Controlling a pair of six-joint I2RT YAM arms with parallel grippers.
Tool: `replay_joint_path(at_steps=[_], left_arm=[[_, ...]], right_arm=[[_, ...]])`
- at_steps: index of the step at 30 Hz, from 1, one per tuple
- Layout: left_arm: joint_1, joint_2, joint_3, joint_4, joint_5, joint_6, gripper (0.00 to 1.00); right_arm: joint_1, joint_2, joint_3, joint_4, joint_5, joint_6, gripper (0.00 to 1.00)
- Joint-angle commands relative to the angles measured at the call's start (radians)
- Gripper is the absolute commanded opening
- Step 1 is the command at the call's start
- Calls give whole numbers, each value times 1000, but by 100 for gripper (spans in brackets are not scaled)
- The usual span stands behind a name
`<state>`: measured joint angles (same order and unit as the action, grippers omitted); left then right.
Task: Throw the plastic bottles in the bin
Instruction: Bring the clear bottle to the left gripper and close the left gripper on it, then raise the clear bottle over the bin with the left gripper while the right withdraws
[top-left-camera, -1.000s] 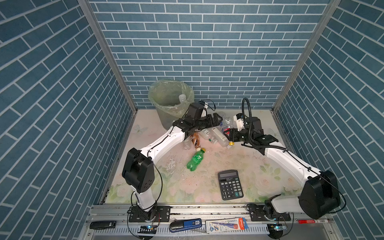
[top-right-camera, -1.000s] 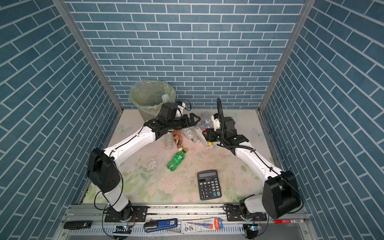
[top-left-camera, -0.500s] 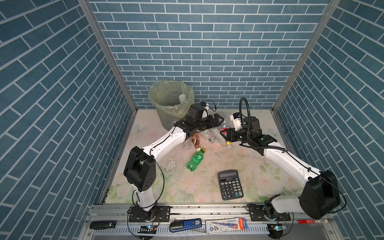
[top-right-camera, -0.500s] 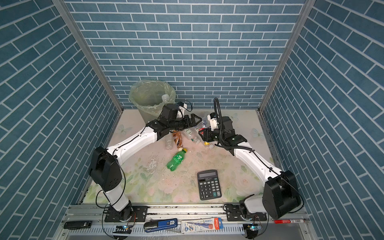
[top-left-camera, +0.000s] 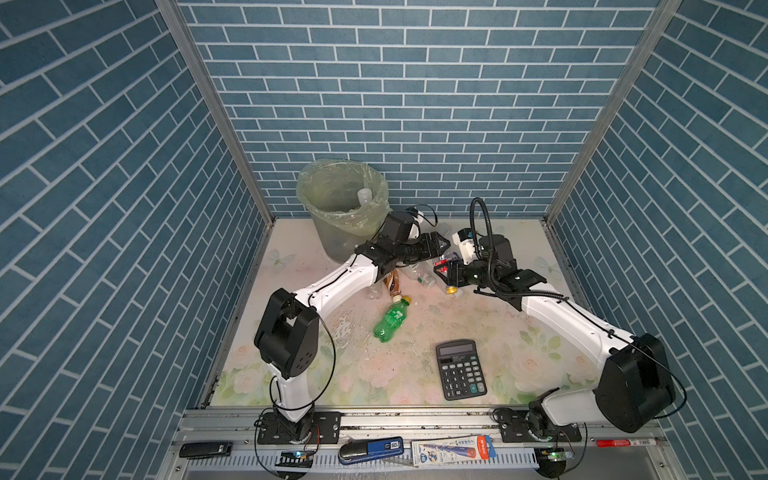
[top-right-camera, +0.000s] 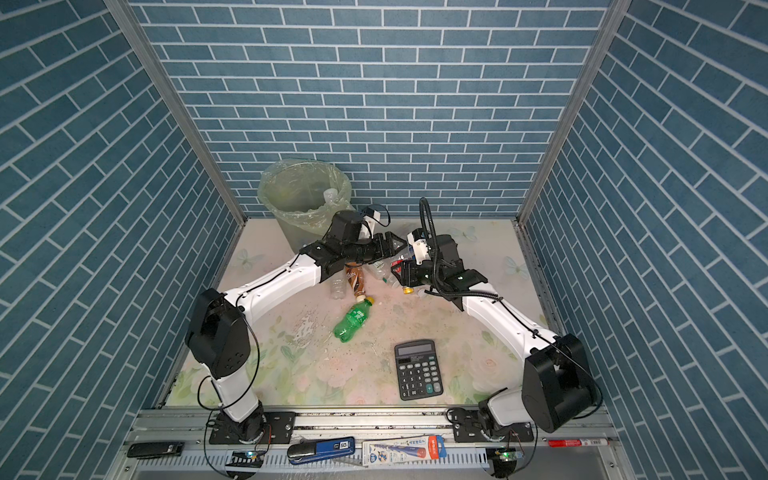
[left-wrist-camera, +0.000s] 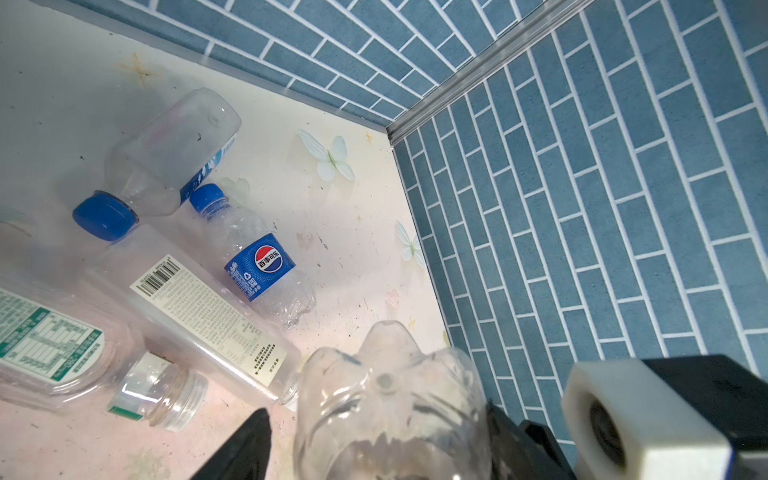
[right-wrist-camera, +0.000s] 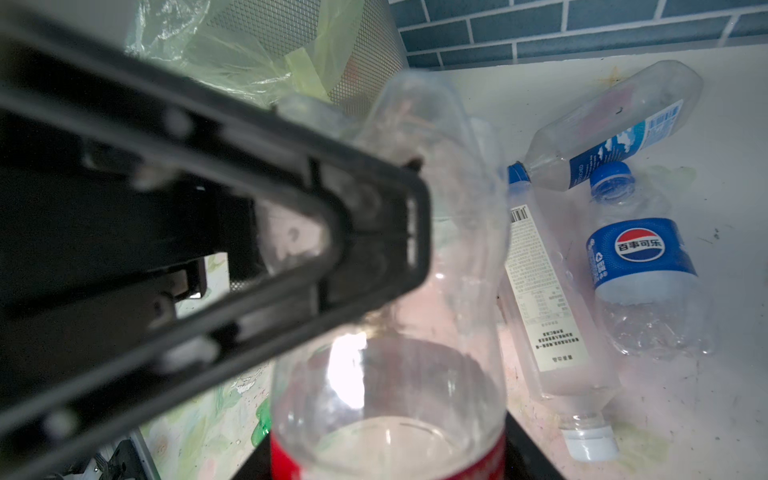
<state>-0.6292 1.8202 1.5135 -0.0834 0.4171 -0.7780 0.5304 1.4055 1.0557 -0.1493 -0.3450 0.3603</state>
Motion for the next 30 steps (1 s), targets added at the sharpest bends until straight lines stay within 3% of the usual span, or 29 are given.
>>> replay_joint_path(at_steps=[1,10,22,30], left_arm=[[-4,20,4,-4,-11,6,74],[-7,34,11,6,1,1,49],[-1,25,46,-68,-42,56,48],[1,1,41,-112,-89,98,48]], right_arm=[[10,-7,64,58,-33,-21,46],[13,3,62,76,-38,-14,47],[12,-25,46,52,-36,-22,65],[13,-95,25,3,-14,-43,87]])
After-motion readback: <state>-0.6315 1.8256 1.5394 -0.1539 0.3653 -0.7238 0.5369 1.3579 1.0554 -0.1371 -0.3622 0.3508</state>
